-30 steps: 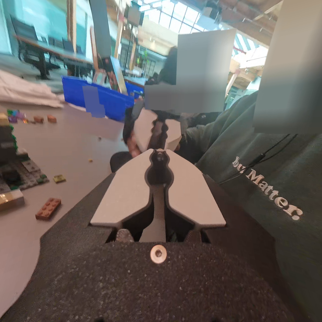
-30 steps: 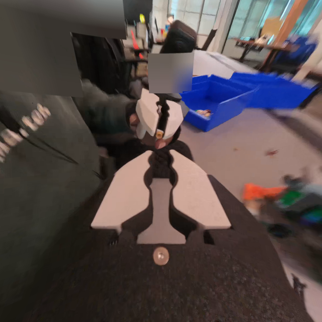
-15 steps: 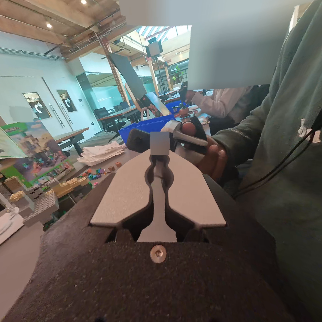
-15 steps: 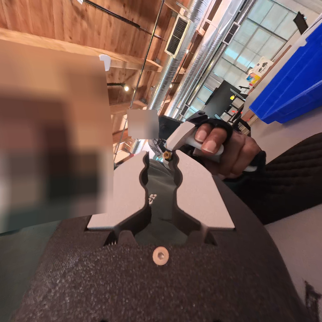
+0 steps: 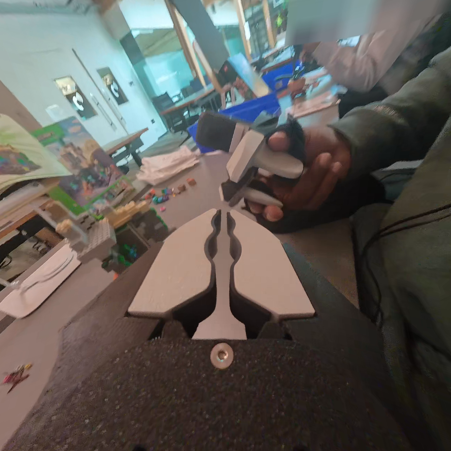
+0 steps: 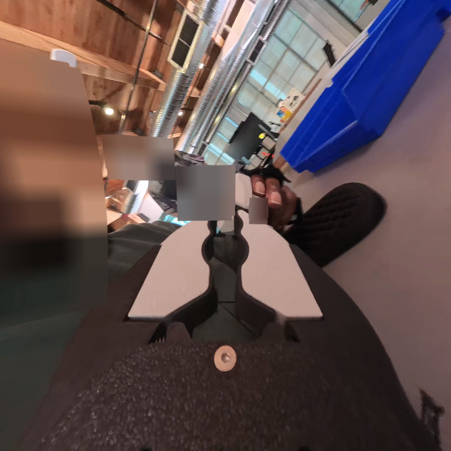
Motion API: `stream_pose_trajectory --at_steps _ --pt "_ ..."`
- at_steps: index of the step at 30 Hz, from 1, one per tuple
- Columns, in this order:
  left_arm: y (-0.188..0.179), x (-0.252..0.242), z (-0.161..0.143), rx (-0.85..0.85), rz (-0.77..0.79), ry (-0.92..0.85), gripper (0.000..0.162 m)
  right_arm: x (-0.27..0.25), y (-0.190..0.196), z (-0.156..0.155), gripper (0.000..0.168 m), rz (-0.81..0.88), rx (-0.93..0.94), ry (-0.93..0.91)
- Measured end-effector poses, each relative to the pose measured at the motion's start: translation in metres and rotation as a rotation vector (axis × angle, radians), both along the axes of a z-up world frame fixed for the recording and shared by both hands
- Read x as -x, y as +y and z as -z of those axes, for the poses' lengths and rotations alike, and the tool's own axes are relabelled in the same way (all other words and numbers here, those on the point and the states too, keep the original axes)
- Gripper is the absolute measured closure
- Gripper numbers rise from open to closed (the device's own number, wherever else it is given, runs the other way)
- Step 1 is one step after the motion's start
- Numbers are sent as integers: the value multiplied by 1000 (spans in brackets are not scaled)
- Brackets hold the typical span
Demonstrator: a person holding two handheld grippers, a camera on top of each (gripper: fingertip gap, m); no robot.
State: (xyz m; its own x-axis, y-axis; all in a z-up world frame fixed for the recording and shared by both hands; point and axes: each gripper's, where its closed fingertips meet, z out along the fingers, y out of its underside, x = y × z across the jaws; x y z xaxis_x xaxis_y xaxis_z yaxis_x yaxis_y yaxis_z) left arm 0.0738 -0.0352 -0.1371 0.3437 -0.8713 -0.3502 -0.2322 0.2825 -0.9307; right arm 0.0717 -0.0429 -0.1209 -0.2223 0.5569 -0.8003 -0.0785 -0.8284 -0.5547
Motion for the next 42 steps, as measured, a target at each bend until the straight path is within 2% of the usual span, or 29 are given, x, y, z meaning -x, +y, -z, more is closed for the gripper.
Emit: stream_pose_trajectory --at_steps 1,4,9,12,16,20,29,34,39,42 --pt "4 2 7 11 -18 32 158 -3 6 4 156 33 -21 -27" --pt "5 9 26 57 -23 110 158 -14 17 9 156 95 -109 -105" --pt "10 24 47 115 -43 197 158 -29 26 35 155 141 -421 -424" --pt "5 31 67 202 11 309 157 -31 21 59 153 63 -554 -585" --pt "-13 25 91 255 110 460 151 -31 -1 101 150 -150 -733 -773" --pt "-28 13 106 257 190 591 146 -34 -28 126 149 -354 -890 -849" --pt "-33 -2 117 292 234 659 148 -25 -31 140 145 -433 -1086 -919" --pt "-33 1 117 301 221 670 149 -21 -24 142 157 -426 -1160 -925" --pt "-28 0 119 304 208 670 149 -26 14 134 159 -261 -1219 -1000" --pt "-19 -2 119 300 178 670 149 -36 25 129 158 -208 -1189 -1018"
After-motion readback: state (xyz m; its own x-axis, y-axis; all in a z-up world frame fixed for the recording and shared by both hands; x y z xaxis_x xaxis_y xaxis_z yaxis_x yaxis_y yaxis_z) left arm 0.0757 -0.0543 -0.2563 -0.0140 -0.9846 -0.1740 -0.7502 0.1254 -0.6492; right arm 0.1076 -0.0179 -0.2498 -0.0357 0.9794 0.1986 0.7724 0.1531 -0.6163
